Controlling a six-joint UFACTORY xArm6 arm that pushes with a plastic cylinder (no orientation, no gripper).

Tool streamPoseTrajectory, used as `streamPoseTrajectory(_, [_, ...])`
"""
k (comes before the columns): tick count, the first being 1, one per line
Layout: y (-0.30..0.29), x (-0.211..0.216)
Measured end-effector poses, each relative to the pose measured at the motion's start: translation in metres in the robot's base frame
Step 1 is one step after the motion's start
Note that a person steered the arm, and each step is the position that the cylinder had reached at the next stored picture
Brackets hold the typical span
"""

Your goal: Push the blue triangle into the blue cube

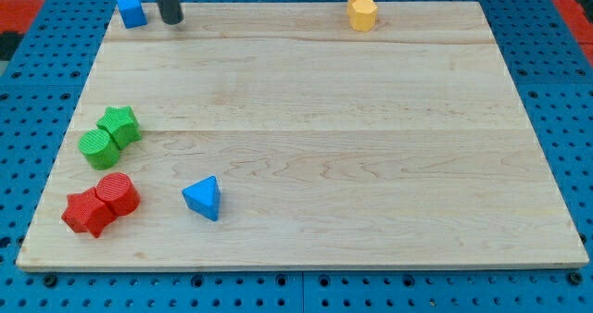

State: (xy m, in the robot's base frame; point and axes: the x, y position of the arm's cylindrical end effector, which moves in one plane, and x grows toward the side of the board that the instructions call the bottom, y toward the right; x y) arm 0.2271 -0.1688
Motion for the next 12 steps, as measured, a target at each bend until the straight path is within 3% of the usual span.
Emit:
streamPoseTrajectory(3, [0.196,0.279])
streamPoseTrajectory(4, [0.176,0.385])
streamPoseTrajectory(5, [0.092,0.358])
streamPoseTrajectory(6, [0.032,0.292])
streamPoseTrajectory(8, [-0.048,0.192])
streamPoseTrajectory(9, [-0.072,0.151])
streamPoseTrajectory(12, [-0.023,0.137])
